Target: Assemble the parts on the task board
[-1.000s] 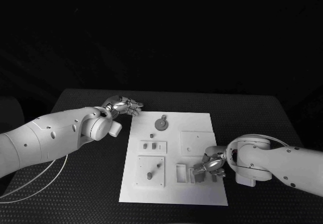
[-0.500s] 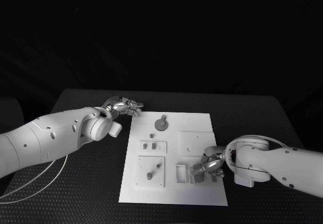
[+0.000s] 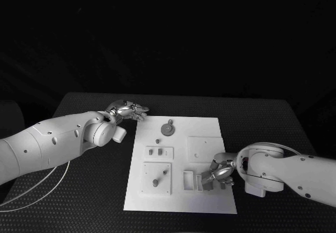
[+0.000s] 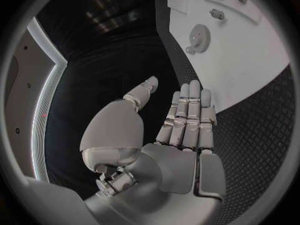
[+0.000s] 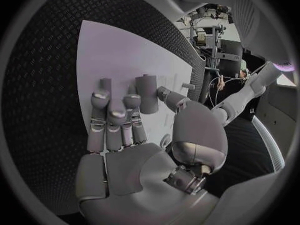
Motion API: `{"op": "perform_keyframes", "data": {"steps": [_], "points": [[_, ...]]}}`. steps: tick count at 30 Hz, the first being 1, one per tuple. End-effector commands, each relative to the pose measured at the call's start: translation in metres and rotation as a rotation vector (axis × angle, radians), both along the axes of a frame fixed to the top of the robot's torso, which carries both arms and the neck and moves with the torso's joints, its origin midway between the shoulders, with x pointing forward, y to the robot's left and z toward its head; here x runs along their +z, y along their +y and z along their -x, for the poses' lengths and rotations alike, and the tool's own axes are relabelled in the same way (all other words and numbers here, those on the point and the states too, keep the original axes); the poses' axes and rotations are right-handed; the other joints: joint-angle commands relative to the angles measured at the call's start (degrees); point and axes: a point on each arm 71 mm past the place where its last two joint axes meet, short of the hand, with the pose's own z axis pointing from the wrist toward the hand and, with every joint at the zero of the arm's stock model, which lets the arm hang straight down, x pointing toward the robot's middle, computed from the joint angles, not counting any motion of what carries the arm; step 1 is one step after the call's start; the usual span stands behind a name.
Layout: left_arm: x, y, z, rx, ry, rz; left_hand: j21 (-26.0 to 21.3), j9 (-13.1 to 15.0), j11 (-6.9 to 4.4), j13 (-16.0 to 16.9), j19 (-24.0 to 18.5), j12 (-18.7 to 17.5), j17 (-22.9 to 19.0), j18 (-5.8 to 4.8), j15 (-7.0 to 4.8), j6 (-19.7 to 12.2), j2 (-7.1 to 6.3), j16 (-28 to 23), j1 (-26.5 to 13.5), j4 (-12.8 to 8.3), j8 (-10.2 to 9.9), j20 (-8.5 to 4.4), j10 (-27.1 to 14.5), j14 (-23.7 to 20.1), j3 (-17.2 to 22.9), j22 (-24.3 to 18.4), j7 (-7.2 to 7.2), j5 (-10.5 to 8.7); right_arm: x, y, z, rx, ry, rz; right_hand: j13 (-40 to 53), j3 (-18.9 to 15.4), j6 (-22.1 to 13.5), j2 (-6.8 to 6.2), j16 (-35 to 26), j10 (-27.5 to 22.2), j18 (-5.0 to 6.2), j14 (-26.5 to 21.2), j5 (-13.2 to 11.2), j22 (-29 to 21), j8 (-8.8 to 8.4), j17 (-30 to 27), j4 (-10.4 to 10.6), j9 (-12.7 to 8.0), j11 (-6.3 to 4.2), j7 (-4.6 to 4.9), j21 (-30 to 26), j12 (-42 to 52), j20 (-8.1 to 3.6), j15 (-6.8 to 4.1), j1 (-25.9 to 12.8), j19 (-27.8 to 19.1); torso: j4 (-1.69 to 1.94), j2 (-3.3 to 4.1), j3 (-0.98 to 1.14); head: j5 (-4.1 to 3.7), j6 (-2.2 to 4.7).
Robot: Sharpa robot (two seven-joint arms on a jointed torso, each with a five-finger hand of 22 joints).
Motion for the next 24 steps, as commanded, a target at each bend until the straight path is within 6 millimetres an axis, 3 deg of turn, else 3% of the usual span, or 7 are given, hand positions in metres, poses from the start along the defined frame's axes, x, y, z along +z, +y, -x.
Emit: {"op": "perform_keyframes", "data": {"steps": [1,11,18,24], "points": [[0.000,-0.002,0.001,-0.015,0.002,0.010,-0.34,-0.08,-0.02,-0.05,0.42,0.29,0.12,0.61,0.12,-0.48,-0.04,-0.27,-0.35,0.29,0.36,0.02,-0.38,0.46,0.10,0.07,0.04,-0.28,0.001,-0.003,0.001,-0.055,0.013,-0.016,0.08,2.13,0.74,1.58,-0.41,0.37,1.81,0.46,0.94,0.74,0.26,0.31,-2.88,-0.33,-0.08,0.00,0.32,-0.40,0.31,0.01,0.01,-0.01,0.01,-0.03,-0.03,-0.01,0.09],[0.000,-0.004,0.000,-0.017,0.004,0.010,-0.35,-0.09,-0.02,-0.05,0.43,0.31,0.18,0.62,0.11,-0.47,-0.06,-0.30,-0.31,0.28,0.38,0.02,-0.38,0.48,0.12,0.10,0.04,-0.27,0.024,-0.006,-0.003,-0.088,0.020,-0.059,0.17,2.93,1.34,1.91,-0.96,0.63,1.81,0.84,1.19,0.67,0.03,1.02,-4.43,-0.51,-0.14,-0.08,0.48,-0.60,0.48,-0.03,-2.00,0.12,0.01,-0.02,-0.11,-0.29,0.61],[0.000,-0.006,0.001,-0.021,0.007,0.011,-0.36,-0.09,-0.02,-0.06,0.44,0.32,0.23,0.62,0.11,-0.47,-0.08,-0.33,-0.27,0.27,0.39,0.01,-0.38,0.49,0.14,0.12,0.04,-0.25,0.024,0.001,0.000,-0.074,0.066,-0.080,0.29,2.90,1.55,0.01,-1.49,0.64,1.81,1.04,3.19,0.58,-0.30,1.66,-4.10,-0.69,-0.12,-0.07,0.46,-0.82,0.57,-0.01,-5.13,0.11,0.06,0.02,-0.02,-0.27,0.82],[0.000,-0.006,0.001,-0.026,0.010,0.012,-0.38,-0.09,-0.02,-0.06,0.44,0.33,0.27,0.62,0.11,-0.47,-0.13,-0.36,-0.26,0.26,0.41,0.01,-0.39,0.50,0.13,0.14,0.03,-0.24,0.022,0.009,-0.003,-0.055,0.077,-0.066,0.31,2.93,1.53,0.14,-1.57,0.62,1.81,1.07,3.33,0.58,-0.36,1.77,-4.20,-0.71,-0.12,-0.06,0.48,-0.86,0.55,-0.01,-5.37,0.10,-0.03,0.00,-0.03,-0.03,0.79]]}}
